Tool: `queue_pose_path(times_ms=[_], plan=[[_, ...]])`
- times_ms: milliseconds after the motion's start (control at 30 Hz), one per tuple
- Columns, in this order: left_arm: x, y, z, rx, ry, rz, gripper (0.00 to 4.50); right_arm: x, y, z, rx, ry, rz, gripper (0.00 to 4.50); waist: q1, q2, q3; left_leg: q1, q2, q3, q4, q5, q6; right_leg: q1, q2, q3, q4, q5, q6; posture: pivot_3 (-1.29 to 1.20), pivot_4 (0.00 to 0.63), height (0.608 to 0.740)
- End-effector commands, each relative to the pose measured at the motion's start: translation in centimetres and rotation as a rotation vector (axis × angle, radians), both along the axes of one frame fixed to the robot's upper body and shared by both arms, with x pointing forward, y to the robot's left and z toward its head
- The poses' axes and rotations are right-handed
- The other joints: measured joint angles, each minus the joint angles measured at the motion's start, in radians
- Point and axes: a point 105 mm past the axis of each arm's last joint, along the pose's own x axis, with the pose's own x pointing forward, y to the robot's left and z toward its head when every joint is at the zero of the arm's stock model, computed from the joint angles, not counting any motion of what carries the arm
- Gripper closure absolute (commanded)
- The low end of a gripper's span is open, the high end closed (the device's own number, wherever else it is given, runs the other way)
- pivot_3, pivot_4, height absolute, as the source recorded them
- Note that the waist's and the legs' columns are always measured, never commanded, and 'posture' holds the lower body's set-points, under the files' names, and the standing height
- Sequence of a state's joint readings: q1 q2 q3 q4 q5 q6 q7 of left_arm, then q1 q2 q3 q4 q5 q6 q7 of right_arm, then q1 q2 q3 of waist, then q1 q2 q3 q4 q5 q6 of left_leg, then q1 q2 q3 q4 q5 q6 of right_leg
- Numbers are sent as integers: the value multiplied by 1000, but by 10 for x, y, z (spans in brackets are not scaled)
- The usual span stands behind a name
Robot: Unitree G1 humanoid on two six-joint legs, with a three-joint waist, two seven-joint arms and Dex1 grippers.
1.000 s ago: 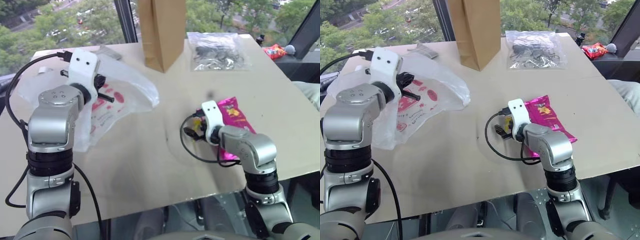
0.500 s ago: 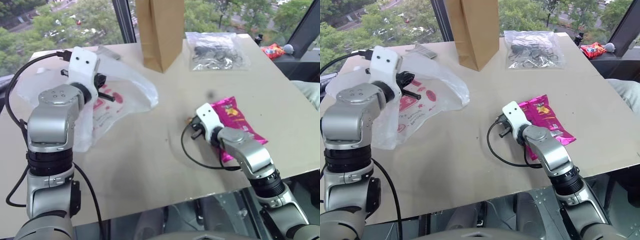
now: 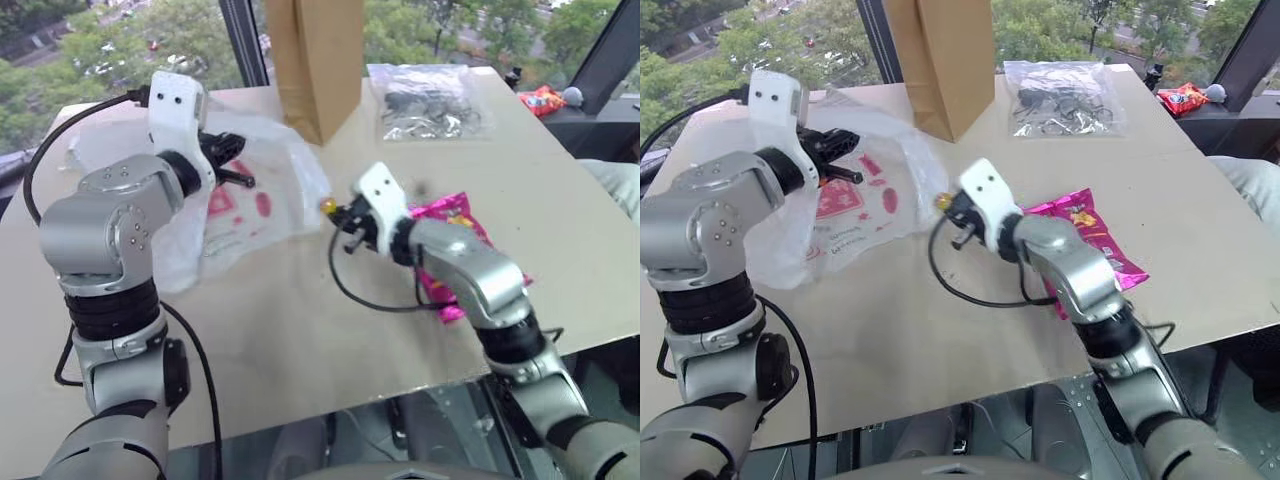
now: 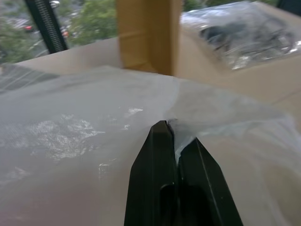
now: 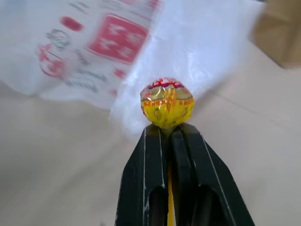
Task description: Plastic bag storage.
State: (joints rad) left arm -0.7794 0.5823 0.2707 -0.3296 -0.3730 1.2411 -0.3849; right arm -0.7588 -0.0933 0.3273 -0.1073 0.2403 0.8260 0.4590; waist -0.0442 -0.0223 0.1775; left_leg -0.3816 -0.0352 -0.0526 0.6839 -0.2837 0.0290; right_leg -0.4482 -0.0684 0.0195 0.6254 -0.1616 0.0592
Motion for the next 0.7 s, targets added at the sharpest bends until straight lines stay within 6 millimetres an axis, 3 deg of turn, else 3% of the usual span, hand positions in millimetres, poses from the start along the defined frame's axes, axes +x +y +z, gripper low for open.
queue_pose_path(times_ms=[33,167,300,467,533,633,700], plan=[[-11,-4,15,-22,-48,-17,4500,9,24,14,17,-29,34,4470,0,0,0,0,0,0,0,0,0,0,0,0,0,0,0,0,150,740],[-17,-9,16,-35,-42,-20,4500,21,37,18,-19,-62,42,4470,3,0,0,-1,0,-2,0,0,0,0,-1,-1,-1,0,0,0,150,740],[-20,-8,18,-58,-43,5,4500,47,24,22,-51,-104,-37,4470,5,0,0,-2,-1,-3,0,0,-1,0,-2,-2,-2,0,0,0,150,740],[-17,-6,20,-127,-20,32,4500,63,-15,23,-59,-119,-123,4470,4,1,0,-2,-1,-4,-1,1,-1,0,-2,-3,-3,0,0,0,150,740],[-12,-12,15,-179,3,40,4500,64,-41,21,-71,-119,-143,4470,6,1,0,-2,-1,-4,-1,1,-1,0,-2,-3,-3,0,0,0,150,740],[-4,-29,6,-259,43,42,4500,47,-74,19,-92,-100,-110,4470,15,1,0,-4,-2,-6,-1,1,-1,0,-2,-4,-4,0,0,0,150,740],[-2,-43,3,-269,56,9,4500,31,-84,20,-105,-84,-61,4470,15,1,1,-5,-3,-6,-1,1,-1,0,-3,-4,-6,0,0,0,150,740]])
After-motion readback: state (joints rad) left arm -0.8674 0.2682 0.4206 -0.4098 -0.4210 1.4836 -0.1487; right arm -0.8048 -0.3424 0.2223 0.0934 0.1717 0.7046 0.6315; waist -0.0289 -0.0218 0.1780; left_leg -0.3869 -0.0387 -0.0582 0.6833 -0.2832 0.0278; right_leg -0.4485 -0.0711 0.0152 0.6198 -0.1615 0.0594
